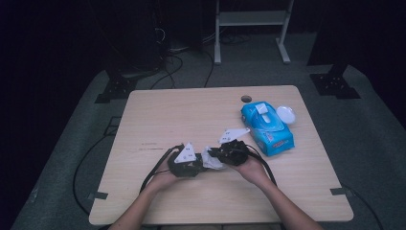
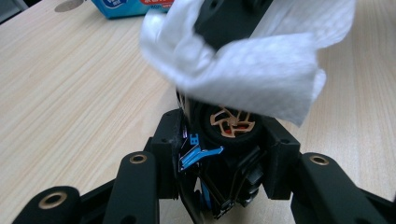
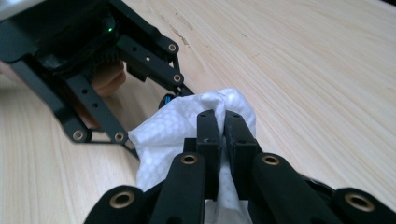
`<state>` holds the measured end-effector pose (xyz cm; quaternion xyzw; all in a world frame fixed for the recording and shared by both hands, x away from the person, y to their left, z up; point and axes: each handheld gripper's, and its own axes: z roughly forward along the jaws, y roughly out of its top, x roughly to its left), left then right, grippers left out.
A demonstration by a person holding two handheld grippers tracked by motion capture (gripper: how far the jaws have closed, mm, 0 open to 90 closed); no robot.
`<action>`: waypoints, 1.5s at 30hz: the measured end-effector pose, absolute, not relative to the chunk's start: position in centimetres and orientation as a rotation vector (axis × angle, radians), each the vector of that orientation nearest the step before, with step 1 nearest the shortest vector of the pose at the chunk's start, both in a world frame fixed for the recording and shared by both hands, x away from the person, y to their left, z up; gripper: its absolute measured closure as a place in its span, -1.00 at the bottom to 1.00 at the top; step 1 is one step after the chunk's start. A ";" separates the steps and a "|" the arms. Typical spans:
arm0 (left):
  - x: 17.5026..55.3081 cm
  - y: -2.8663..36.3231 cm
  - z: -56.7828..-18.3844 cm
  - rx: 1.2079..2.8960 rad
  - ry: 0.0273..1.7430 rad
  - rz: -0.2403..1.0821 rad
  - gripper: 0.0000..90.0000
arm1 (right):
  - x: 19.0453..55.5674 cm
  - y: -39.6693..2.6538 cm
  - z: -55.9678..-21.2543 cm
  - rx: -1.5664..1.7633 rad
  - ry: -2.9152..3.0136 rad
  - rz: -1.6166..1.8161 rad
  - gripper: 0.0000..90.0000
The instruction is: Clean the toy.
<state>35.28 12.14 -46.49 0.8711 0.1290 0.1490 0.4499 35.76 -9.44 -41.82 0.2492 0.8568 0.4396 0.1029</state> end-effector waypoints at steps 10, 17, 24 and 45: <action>35.4 12.3 -46.5 2.148 0.321 0.368 0.27 | 35.1 -7.2 -41.9 0.607 2.539 1.264 0.90; 35.6 12.4 -46.6 2.130 0.347 0.339 0.27 | 35.8 -9.1 -41.8 0.726 2.492 1.230 0.90; 35.7 12.6 -46.5 2.130 0.360 0.336 0.27 | 35.3 -5.5 -41.8 0.639 2.566 1.292 0.90; 35.8 12.6 -46.5 2.137 0.353 0.341 0.27 | 36.5 -9.5 -41.9 0.749 2.454 1.207 0.90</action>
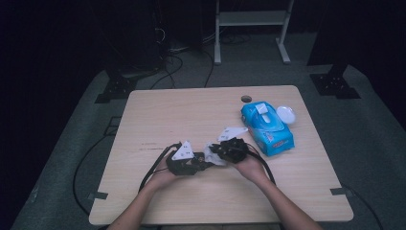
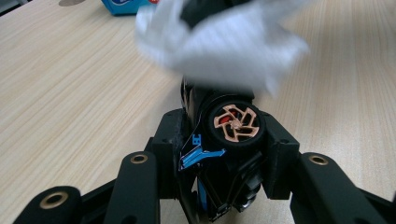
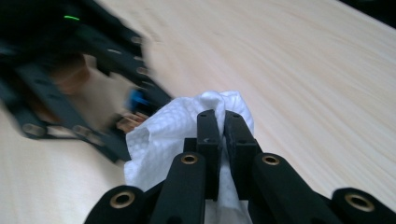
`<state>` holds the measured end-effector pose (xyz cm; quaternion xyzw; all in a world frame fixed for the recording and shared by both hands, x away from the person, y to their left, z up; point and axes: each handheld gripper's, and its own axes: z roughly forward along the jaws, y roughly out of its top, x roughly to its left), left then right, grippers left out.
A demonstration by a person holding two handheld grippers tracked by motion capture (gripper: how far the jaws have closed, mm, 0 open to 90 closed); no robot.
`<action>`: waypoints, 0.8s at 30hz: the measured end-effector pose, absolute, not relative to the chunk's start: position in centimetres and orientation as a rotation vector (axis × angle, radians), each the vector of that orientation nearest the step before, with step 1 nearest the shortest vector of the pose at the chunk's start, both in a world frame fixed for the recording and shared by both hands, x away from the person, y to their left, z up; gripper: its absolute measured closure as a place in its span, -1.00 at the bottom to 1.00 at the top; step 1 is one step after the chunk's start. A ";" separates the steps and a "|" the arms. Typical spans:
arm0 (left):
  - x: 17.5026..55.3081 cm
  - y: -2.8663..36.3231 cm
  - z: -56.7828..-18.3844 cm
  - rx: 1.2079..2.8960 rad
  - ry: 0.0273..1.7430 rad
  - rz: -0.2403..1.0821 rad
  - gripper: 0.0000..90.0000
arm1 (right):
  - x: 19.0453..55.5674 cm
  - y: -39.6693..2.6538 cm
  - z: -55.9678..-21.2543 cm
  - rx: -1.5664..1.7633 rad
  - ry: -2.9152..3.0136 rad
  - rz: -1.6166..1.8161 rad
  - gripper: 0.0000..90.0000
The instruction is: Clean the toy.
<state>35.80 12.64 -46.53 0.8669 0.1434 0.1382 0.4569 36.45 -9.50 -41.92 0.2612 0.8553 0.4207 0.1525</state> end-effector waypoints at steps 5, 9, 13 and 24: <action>35.7 12.4 -46.5 2.143 0.349 0.357 0.27 | 36.3 -9.8 -42.0 0.787 2.456 1.257 0.90; 35.7 12.6 -46.4 2.155 0.350 0.354 0.27 | 35.5 -7.7 -42.2 0.698 2.495 1.294 0.90; 35.7 12.9 -46.3 2.156 0.346 0.358 0.27 | 35.7 -8.4 -42.1 0.710 2.475 1.262 0.90; 35.7 12.9 -46.3 2.156 0.341 0.356 0.27 | 36.5 -11.6 -42.0 0.806 2.398 1.238 0.90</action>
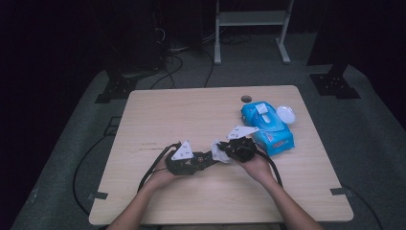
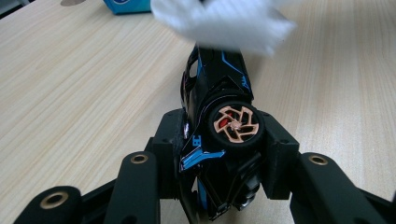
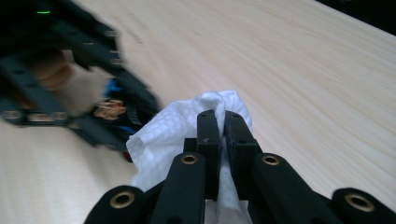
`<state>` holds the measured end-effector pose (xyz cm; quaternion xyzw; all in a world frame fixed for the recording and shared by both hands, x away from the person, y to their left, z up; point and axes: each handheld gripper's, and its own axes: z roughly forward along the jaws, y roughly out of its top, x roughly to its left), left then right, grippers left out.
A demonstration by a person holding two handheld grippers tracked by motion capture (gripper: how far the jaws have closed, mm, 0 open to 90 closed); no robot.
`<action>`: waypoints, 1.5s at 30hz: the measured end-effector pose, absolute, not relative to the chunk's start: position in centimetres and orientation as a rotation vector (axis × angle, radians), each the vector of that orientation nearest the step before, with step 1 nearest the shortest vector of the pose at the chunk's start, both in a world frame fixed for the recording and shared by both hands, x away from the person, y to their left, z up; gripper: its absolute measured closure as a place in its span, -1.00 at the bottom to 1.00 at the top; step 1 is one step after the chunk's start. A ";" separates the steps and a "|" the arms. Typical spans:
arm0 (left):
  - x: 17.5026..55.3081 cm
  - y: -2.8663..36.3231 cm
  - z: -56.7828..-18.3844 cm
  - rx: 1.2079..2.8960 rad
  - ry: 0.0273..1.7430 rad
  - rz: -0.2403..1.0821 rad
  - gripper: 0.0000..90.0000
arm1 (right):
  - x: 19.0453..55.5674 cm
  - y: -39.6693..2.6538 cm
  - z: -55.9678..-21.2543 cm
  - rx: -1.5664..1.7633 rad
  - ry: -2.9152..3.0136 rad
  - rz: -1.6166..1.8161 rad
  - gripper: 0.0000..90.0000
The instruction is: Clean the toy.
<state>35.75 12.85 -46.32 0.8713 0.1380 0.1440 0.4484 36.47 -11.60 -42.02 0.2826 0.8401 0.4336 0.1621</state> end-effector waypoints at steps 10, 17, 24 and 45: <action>35.7 13.0 -46.3 2.158 0.339 0.357 0.27 | 36.7 -13.9 -42.0 0.865 2.355 1.213 0.90; 35.6 12.9 -46.3 2.161 0.340 0.365 0.27 | 36.2 -13.7 -41.9 0.870 2.342 1.222 0.90; 35.6 12.9 -46.2 2.165 0.339 0.366 0.27 | 36.2 -12.9 -41.9 0.816 2.370 1.229 0.90; 35.6 12.8 -46.2 2.157 0.346 0.363 0.27 | 37.6 -16.7 -42.9 1.011 2.308 1.254 0.90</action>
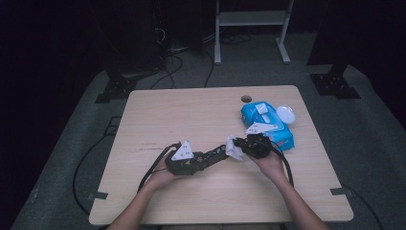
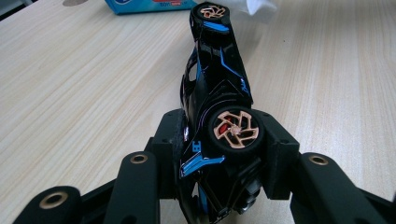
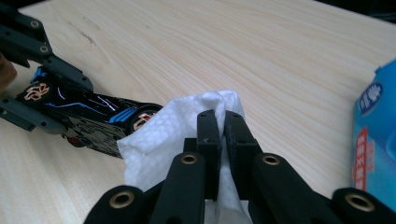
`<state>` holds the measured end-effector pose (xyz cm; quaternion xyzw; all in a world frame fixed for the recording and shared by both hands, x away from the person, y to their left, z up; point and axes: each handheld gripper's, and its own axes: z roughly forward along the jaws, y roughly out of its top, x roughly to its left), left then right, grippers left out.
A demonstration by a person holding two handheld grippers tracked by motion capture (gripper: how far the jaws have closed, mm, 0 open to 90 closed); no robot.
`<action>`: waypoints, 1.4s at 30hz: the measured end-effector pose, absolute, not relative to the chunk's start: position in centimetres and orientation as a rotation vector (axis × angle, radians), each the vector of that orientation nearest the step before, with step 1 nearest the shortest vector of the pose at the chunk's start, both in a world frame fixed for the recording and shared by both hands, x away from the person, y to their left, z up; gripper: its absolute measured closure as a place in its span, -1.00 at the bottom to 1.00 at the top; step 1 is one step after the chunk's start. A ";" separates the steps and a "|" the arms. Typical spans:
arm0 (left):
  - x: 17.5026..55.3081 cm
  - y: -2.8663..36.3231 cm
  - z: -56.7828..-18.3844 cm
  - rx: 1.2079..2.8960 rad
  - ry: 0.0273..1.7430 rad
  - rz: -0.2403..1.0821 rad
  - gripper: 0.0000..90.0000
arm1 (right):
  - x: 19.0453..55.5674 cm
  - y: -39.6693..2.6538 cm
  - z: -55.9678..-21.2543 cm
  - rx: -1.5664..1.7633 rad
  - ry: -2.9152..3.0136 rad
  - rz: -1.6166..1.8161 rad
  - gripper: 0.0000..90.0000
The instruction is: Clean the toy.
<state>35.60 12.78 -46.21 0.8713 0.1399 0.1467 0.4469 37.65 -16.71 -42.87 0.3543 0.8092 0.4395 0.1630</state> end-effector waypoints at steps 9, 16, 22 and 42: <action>35.6 12.8 -46.2 2.157 0.348 0.364 0.26 | 37.3 -15.7 -42.9 0.968 2.343 1.265 0.90; 35.6 12.7 -46.2 2.164 0.339 0.370 0.26 | 36.6 -14.8 -41.8 0.902 2.335 1.294 0.90; 35.6 12.7 -46.2 2.162 0.340 0.366 0.26 | 36.8 -14.8 -42.4 0.920 2.342 1.275 0.90; 35.5 12.7 -46.2 2.175 0.337 0.385 0.26 | 35.3 -6.7 -42.2 0.663 2.494 1.332 0.90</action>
